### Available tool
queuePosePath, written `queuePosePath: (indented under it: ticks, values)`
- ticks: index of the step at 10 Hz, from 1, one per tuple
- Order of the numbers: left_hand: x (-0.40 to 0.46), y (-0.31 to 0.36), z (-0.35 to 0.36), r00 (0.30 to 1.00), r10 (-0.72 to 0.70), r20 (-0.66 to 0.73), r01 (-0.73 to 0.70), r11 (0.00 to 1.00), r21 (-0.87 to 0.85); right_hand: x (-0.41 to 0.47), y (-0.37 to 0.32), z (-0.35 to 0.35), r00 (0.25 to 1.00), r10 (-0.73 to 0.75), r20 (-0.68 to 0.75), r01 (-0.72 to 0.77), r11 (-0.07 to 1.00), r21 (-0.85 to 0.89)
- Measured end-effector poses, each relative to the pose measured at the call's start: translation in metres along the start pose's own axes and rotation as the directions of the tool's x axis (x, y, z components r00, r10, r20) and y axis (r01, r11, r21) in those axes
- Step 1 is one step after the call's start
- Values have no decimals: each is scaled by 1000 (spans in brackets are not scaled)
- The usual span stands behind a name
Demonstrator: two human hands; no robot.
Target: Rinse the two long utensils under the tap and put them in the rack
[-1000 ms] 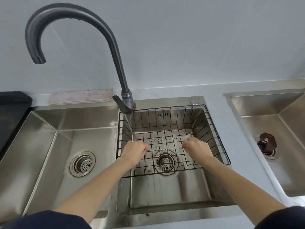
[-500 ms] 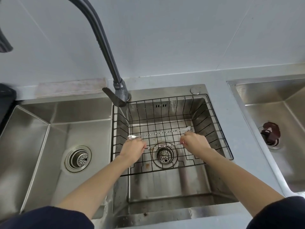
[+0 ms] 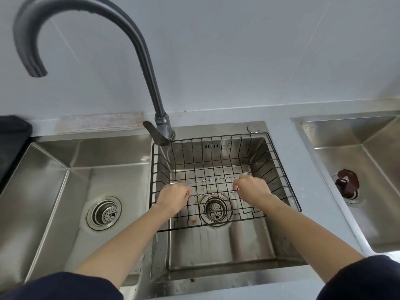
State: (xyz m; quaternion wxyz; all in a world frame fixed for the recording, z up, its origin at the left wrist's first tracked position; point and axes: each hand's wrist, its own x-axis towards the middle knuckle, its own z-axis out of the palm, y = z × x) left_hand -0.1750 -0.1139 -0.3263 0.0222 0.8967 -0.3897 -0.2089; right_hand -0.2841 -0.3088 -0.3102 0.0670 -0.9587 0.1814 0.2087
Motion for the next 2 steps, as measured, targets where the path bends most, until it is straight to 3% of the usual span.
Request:
queuePosePath:
  ticks: [2]
  values:
    - [-10, 2, -25, 995, 21, -101, -17, 999, 42, -7, -16, -21, 996, -26, -86, 25, 999, -20]
